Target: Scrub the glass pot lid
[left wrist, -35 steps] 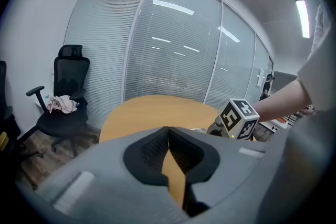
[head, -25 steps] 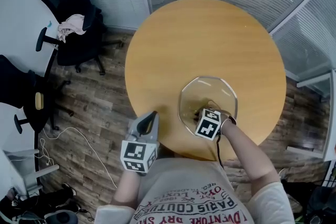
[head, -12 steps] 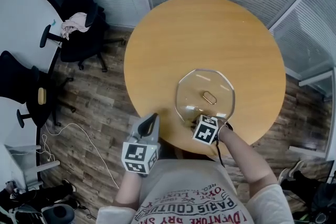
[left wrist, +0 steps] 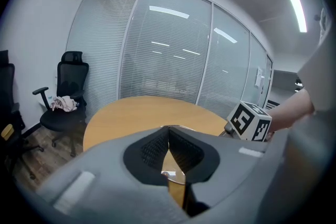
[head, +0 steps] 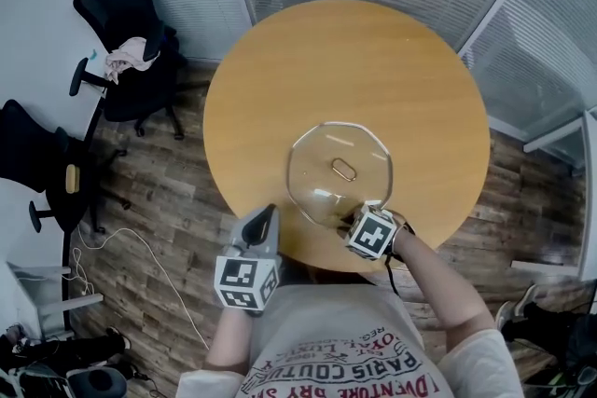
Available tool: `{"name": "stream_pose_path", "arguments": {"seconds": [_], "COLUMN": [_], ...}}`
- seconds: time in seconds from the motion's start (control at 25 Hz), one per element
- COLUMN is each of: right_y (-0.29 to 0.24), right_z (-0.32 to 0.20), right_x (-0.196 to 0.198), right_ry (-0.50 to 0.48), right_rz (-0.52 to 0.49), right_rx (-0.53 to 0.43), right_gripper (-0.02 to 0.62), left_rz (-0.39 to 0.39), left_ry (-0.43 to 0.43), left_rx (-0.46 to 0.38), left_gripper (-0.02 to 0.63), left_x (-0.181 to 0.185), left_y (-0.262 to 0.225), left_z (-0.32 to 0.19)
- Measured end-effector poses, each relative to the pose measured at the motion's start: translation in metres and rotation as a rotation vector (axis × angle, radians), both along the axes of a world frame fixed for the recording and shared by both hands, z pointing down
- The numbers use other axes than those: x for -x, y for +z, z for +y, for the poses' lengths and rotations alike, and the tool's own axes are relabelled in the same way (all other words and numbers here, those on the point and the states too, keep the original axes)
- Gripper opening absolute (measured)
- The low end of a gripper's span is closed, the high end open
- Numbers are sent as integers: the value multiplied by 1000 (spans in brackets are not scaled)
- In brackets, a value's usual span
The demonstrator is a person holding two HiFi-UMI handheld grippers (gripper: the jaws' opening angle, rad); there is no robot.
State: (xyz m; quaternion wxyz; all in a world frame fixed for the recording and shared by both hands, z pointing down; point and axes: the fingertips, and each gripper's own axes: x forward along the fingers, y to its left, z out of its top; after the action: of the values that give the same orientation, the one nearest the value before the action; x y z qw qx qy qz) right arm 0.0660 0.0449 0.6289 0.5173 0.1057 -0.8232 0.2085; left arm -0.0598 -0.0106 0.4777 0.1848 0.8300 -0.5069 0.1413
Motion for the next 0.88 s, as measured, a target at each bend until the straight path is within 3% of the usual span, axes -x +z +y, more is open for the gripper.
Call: {"name": "stream_pose_path", "arguments": {"seconds": [0.12, 0.52, 0.76, 0.88], "right_y": [-8, -35, -35, -27], "right_z": [-3, -82, -142, -171], "right_x": [-31, -96, -94, -85], "right_ry": [43, 192, 222, 187], "right_rz": [6, 4, -9, -3], "right_rx": [-10, -204, -236, -253], "right_gripper": [64, 64, 66, 66], "left_rz": [5, -10, -16, -19], "left_ry": [9, 65, 97, 105], "left_rx": [-10, 15, 38, 54], "left_gripper": [8, 8, 8, 8], "left_x": [-20, -54, -60, -58], "left_y": [-4, -2, 2, 9], "left_z": [1, -25, -62, -79]}}
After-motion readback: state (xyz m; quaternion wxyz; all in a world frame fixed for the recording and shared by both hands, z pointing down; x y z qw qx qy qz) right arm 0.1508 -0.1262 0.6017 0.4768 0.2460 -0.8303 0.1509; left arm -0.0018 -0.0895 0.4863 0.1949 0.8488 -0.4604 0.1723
